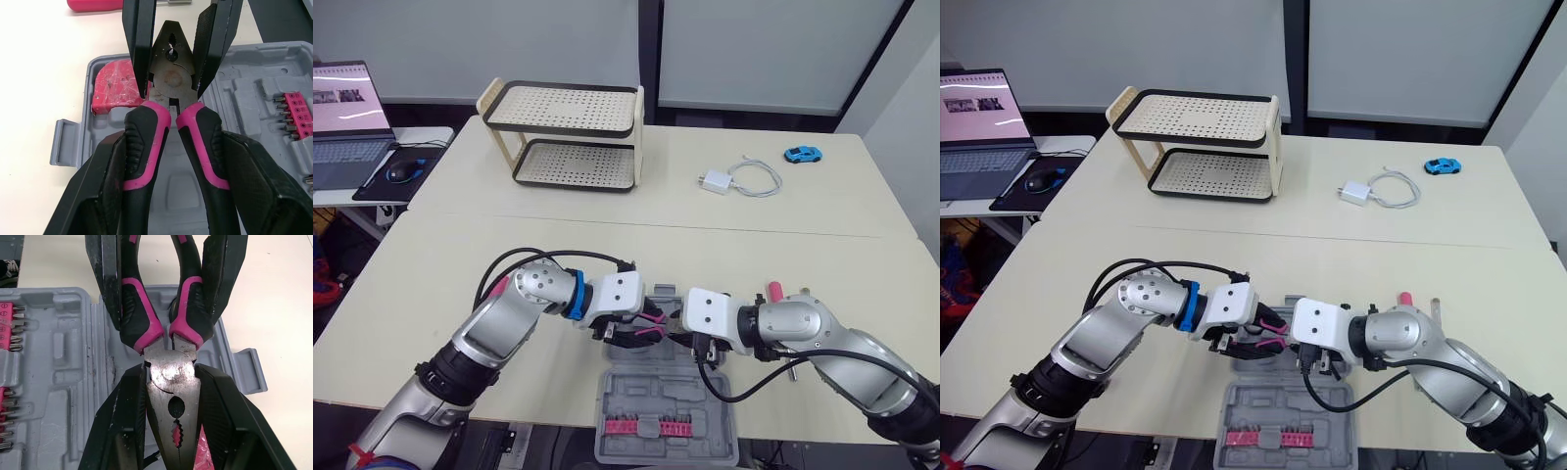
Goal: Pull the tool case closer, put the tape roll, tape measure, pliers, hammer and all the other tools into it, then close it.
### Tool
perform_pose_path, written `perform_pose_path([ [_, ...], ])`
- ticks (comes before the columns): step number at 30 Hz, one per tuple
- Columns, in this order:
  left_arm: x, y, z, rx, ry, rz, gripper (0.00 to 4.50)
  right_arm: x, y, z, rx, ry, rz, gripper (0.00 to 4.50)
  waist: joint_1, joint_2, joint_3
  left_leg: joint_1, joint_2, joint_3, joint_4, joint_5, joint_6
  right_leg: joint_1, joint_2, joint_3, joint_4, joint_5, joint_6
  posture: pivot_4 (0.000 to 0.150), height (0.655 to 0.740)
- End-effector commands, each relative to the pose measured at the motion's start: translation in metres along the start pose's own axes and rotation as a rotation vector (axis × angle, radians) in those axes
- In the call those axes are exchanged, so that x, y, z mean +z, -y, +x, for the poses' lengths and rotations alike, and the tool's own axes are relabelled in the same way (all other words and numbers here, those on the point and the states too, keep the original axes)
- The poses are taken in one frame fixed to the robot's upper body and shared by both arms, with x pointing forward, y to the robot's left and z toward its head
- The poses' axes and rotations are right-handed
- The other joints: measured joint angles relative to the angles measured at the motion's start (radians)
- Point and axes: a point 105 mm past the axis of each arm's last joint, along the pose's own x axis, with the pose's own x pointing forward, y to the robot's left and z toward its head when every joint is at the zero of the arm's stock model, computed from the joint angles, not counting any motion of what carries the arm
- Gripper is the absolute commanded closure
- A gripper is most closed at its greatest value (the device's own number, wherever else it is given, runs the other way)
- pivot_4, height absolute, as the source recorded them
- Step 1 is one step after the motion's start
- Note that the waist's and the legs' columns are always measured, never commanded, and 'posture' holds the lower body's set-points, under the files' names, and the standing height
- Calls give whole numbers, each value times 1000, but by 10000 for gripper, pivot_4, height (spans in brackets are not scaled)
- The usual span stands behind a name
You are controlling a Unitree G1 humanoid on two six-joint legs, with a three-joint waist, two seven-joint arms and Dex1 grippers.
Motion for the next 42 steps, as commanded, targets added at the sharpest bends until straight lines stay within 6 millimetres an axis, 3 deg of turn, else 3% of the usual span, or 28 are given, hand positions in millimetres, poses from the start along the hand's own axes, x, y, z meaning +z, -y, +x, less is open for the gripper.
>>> perform_pose_path([
  [1, -1, 8, -17, -41, 23, 32, 3485, 8, 9, -12, -44, 26, -56, 32392, 0, 0, 0, 0, 0, 0, 0, 0, 0, 0, 0, 0, 0, 0, 0, 1500, 7350],
  [2, -5, 8, -23, -41, 23, 31, 255, 8, 10, -15, -42, 24, -63, 32392, -1, 0, 0, 0, 0, 0, 0, 0, 0, 0, 0, 0, 0, 0, 0, 1500, 7350],
  [9, -34, 22, -68, -58, 38, 40, 0, 4, 17, -35, 2, -46, -124, 32392, -1, 1, 0, 0, 0, 0, 0, 0, 0, 0, 0, 0, 1, 0, 0, 1500, 7350],
  [12, -44, 29, -77, -58, 40, 33, 0, -1, 20, -39, 31, -104, -153, 32392, 0, 1, 0, 0, 0, 1, 0, 0, 0, -1, 0, 0, 0, 0, 0, 1500, 7350],
  [29, -50, 40, -83, -18, 29, 24, 0, -11, 13, 5, 112, -176, -172, 32393, -3, 1, 1, 0, 1, 1, 0, 0, 0, -3, 0, 0, 2, 0, -1, 1500, 7350],
  [42, -45, 40, -78, -8, 43, 29, 0, -26, 5, 21, 150, -203, -120, 32393, -3, 1, 1, -1, 1, 1, 0, 0, 0, -4, 0, 0, 2, 0, -1, 1500, 7350],
])
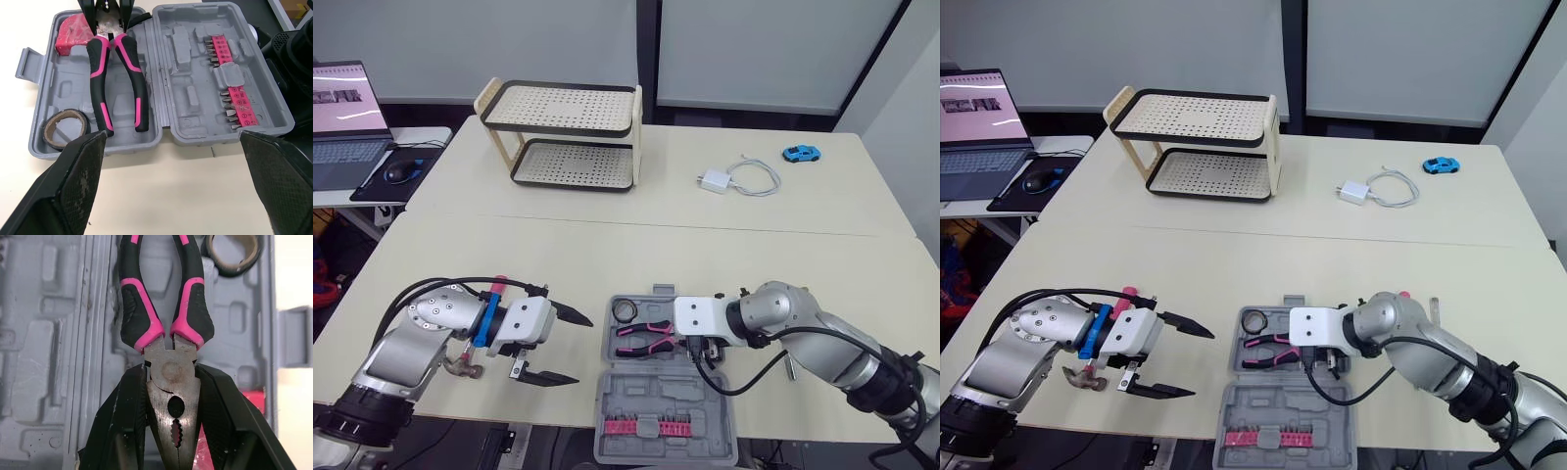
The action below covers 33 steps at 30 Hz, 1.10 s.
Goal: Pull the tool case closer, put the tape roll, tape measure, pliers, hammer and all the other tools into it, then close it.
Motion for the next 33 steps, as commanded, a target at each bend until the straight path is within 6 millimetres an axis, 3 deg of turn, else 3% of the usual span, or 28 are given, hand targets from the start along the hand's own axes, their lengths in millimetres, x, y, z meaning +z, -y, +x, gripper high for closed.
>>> perform_pose_path([
  [1, 9, -2, -2, 12, 11, 34, 0, 8, 1, 0, -2, 28, -22, 32393, 0, 0, 0, 0, 0, 0, 0, 0, 0, 0, 0, 0, 0, 0, 0, 1500, 7350],
  [18, 13, -5, 5, 20, 27, 46, 0, 6, -6, 14, 46, 30, 26, 32393, -1, 0, 0, 0, 0, 0, 0, 0, 0, 0, 0, 0, 0, 0, 0, 1500, 7350],
  [20, 13, -5, 6, 21, 28, 46, 0, 7, -5, 12, 40, 36, 33, 25089, -1, 0, 0, 0, 0, 0, 0, 0, 0, 0, 0, 0, 0, 0, 0, 1500, 7350],
  [25, 13, -5, 7, 30, 33, 40, 0, 23, 5, -5, 17, 106, 27, 15325, 0, 0, 0, 0, 0, 0, 0, 0, 0, 0, 0, 0, 0, 0, 0, 1500, 7350],
  [30, 13, -5, 6, 44, 36, 24, 0, 44, 12, -17, -5, 222, 24, 15325, 0, 0, 0, 0, 0, 0, 0, 0, 0, 0, 0, 0, 1, 0, 0, 1500, 7350],
  [33, 12, -6, 6, 54, 36, 18, 0, 50, 17, -12, -38, 257, 27, 20625, -1, 0, 0, 0, 0, -1, 0, 0, 0, 0, 0, 0, 0, 0, 0, 1500, 7350],
])
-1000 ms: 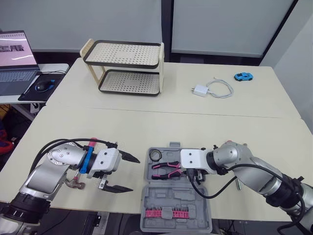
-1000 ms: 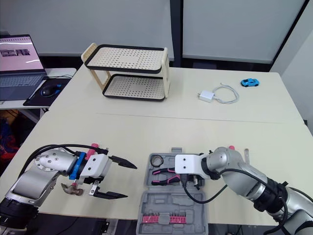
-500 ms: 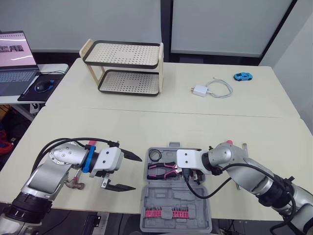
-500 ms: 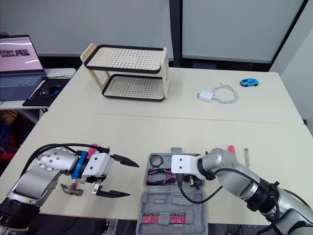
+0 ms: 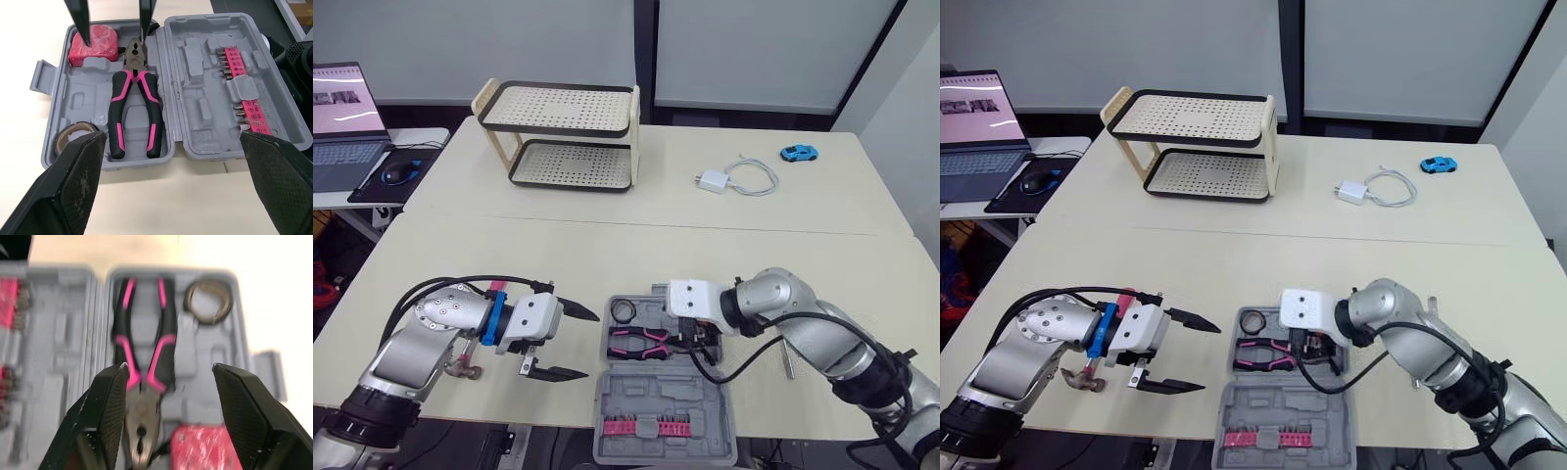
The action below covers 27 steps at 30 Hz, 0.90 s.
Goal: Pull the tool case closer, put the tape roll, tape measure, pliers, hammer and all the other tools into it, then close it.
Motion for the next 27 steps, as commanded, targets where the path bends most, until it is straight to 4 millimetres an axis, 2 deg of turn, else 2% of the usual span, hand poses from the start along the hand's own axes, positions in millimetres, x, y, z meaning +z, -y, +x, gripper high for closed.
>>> perform_pose_path([
  [1, 7, -1, 0, 14, 16, 22, 0, 11, 5, 5, -39, 58, -28, 22637, 0, 0, 0, 0, 0, 0, 0, 0, 0, 0, 0, 0, 0, 0, 0, 1500, 7350],
  [6, 8, -1, 1, 21, 22, 16, 0, 5, 7, 20, -55, 55, -10, 32591, -3, 0, 0, 0, 0, 0, 0, 0, 0, 0, 0, 0, 0, 0, 0, 1500, 7350],
  [11, 8, 0, 0, 25, 19, 12, 0, -4, 4, 32, -44, 30, 5, 44366, -6, 0, 0, 0, 0, 0, 0, 0, 0, 0, 0, 0, 0, 0, 0, 1500, 7350],
  [15, 8, 1, 0, 30, 20, 8, 0, -14, 0, 40, -31, 10, 16, 44741, -6, 0, 0, 0, 0, 0, 0, 0, 0, 0, 0, 0, 0, 0, 0, 1500, 7350],
  [19, 6, 2, 0, 33, 18, 0, 0, -33, -6, 50, -9, -47, 27, 44741, -7, 0, 0, 0, 0, 0, 0, 0, 0, 0, 0, 0, 0, 0, 0, 1500, 7350],
  [27, 4, 6, 0, 46, 16, -14, 0, -62, -15, 59, 23, -151, 51, 44741, -13, 0, -1, 4, 0, 0, 0, 0, 0, 3, 0, 0, 0, 0, 0, 1500, 7350],
])
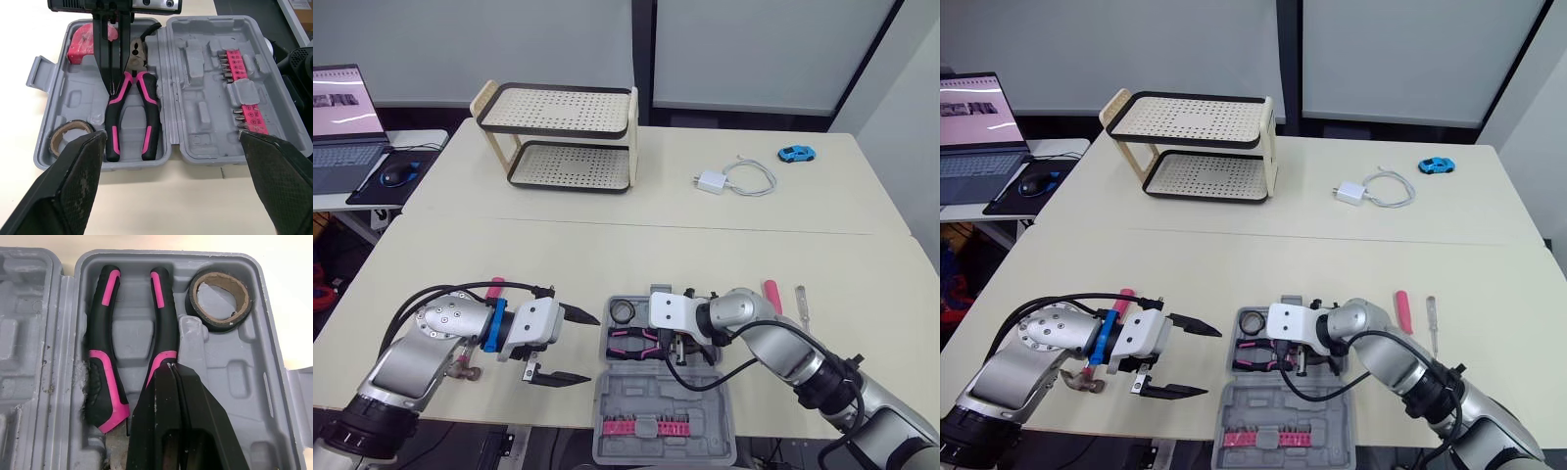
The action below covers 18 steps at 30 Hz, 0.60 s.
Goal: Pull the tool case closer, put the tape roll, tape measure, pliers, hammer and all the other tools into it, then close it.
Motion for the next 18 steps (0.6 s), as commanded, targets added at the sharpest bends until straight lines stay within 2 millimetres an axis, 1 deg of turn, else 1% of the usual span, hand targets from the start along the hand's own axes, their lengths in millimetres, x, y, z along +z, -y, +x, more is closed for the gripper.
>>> perform_pose_path([
  [1, 5, -1, -5, 28, 10, 16, 0, -30, -14, 9, 51, -114, 35, 44741, -1, 0, 0, 0, 0, 0, 0, 0, 0, 0, 0, 0, 0, 0, 0, 1500, 7350],
  [3, 4, 0, -5, 36, 8, 11, 0, -29, -15, 11, 52, -112, 23, 44741, -1, 0, -1, 1, 0, 0, 0, 0, 0, 1, 0, 0, 0, 0, 0, 1500, 7350],
  [4, 4, -1, -6, 46, 8, 6, 0, -25, -14, 11, 48, -91, 9, 44741, -1, -1, -1, 1, 0, 0, 0, 0, 0, 1, 0, 0, 0, 0, 0, 1500, 7350],
  [5, 3, -1, -7, 55, 9, 0, 0, -19, -12, 11, 40, -62, -6, 44741, -2, -1, -1, 1, 0, 0, 0, 0, 0, 1, 0, 0, 0, 0, 0, 1500, 7350],
  [8, 1, -3, -11, 105, 10, -17, 0, 9, 3, 4, -36, 54, -24, 44741, -7, -1, -2, 1, 1, -1, 0, 0, 0, 1, 0, 0, 0, 0, 0, 1500, 7350],
  [10, -2, -3, -16, 139, 6, -43, 0, 21, 10, -5, -69, 107, -24, 44741, -13, -1, -1, 1, 1, -1, 0, 0, 0, 1, 1, 0, 0, 0, -1, 1500, 7350],
  [14, -9, -2, -25, 204, -5, -84, 0, 31, 14, -22, -97, 167, -22, 44741, -10, 0, -1, -1, 1, -1, 0, 0, 0, -1, 1, 0, 0, 0, -1, 1500, 7350],
  [17, -13, -4, -33, 290, 9, -136, 0, 41, 16, -45, -131, 238, -42, 44741, -9, 0, 0, -1, 1, -1, 0, 0, 0, -1, 1, 0, -1, 0, -1, 1500, 7350],
  [18, -15, -3, -35, 308, 7, -153, 0, 41, 16, -53, -139, 246, -52, 44741, -9, 0, 0, -2, 1, -1, 0, 0, 0, -1, 1, 0, -1, 0, -1, 1500, 7350],
])
